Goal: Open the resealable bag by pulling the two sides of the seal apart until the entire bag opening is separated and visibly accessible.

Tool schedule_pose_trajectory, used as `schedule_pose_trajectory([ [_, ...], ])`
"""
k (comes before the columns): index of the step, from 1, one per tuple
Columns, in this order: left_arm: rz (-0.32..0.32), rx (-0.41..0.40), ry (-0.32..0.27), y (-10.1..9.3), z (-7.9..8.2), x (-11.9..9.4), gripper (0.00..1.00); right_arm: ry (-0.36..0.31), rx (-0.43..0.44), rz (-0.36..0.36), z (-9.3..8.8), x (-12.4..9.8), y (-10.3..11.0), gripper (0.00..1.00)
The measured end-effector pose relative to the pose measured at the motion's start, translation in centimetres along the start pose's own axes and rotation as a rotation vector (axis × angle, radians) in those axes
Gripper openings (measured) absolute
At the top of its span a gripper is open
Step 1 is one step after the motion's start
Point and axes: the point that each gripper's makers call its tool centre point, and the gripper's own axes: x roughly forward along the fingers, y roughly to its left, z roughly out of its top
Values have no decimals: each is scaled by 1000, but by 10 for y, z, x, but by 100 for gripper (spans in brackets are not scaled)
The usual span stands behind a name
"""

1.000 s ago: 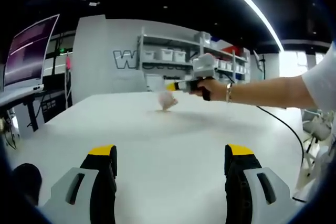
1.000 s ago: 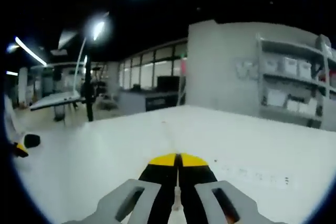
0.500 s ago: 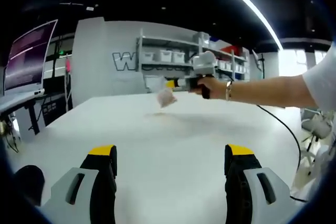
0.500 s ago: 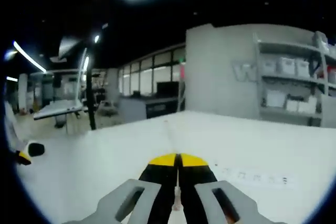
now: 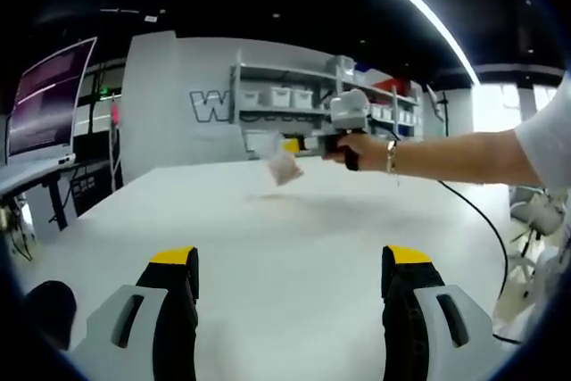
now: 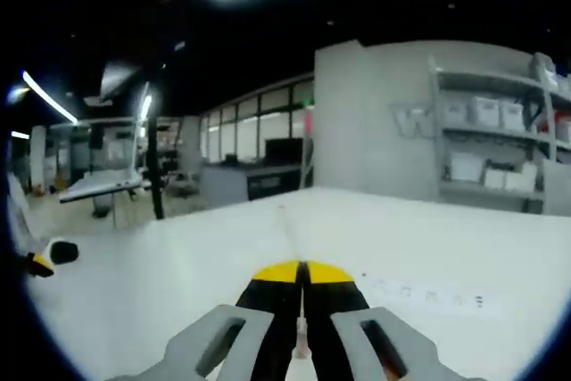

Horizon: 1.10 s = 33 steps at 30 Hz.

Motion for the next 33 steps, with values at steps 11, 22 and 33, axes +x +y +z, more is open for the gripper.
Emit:
schedule_pose_trajectory([
  [11, -5, 8, -5, -6, 3, -2, 83, -7, -7, -3, 0, -15, -7, 0],
  [22, -8, 15, -8, -11, 5, -6, 83, -26, -8, 13, 4, -20, -6, 0],
  [33, -11, 20, -8, -13, 6, -7, 83, -42, -13, 25, 5, -32, 0, 0],
])
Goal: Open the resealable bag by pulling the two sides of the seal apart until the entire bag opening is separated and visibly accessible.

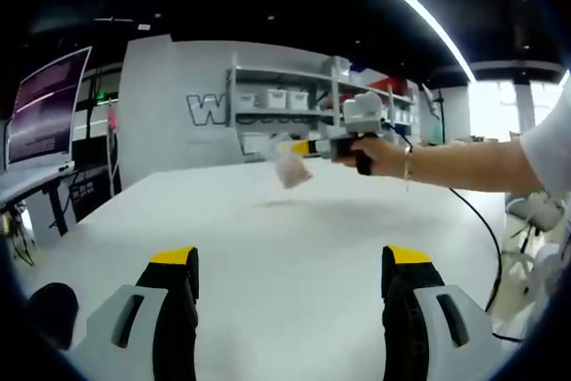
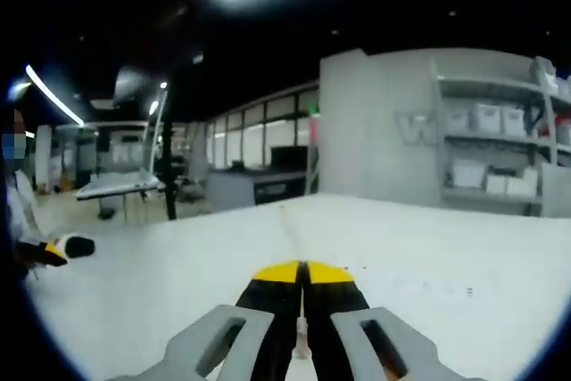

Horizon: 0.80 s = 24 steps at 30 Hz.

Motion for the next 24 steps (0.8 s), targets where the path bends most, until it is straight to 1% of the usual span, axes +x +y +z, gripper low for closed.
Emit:
schedule_pose_trajectory([
  [2, 0, 1, -2, 0, 1, 0, 83, -4, -3, 2, 0, -7, 7, 0],
  [10, -6, 6, -3, -4, 2, 0, 83, -22, -10, 13, 4, -12, 12, 0],
  [24, -15, 17, -10, -11, 5, -4, 83, -40, -17, 17, 6, -33, 20, 0],
])
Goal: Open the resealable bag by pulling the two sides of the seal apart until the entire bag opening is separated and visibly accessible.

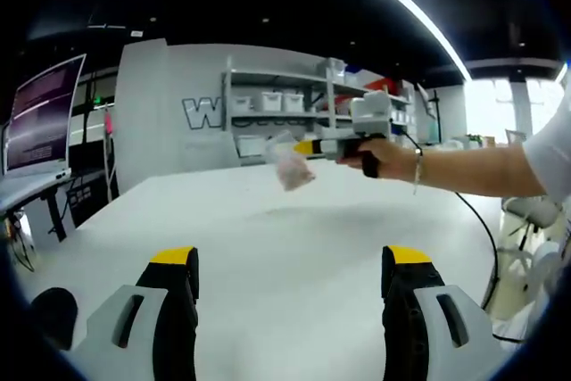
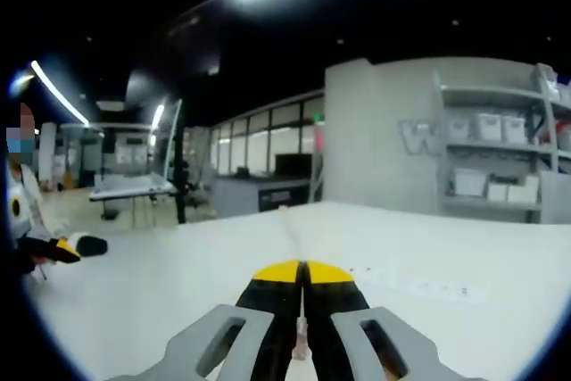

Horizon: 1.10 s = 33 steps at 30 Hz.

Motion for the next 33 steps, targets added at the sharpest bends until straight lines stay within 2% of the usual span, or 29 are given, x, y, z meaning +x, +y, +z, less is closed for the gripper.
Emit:
schedule_pose_trajectory([
  [22, -17, 7, -10, -8, 3, -2, 83, -27, -9, 13, 6, -25, 12, 0],
  [33, -27, 9, -3, -13, 1, -1, 83, -41, 13, 19, 4, -41, 15, 0],
])
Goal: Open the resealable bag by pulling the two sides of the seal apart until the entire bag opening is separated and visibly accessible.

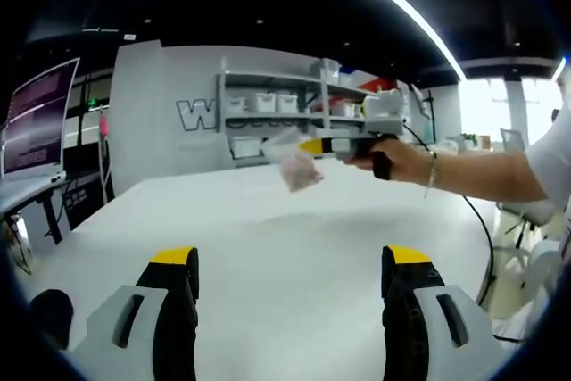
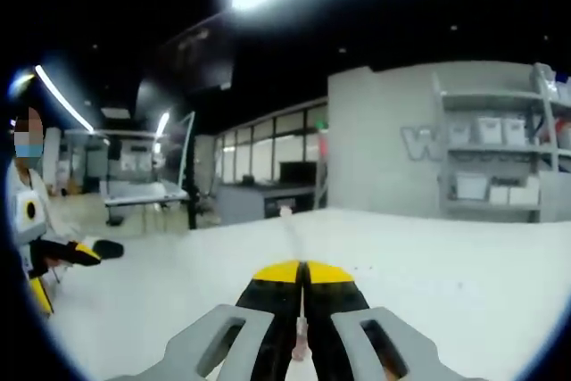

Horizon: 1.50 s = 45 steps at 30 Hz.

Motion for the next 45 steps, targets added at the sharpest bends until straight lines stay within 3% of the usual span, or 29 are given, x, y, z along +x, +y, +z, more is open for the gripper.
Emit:
schedule_pose_trajectory([
  [24, -8, 2, 4, -1, -1, 1, 83, -50, 6, 46, 8, -42, 34, 0],
  [45, -14, -8, 10, -6, -8, 3, 83, -65, 50, 57, -9, -82, 55, 0],
])
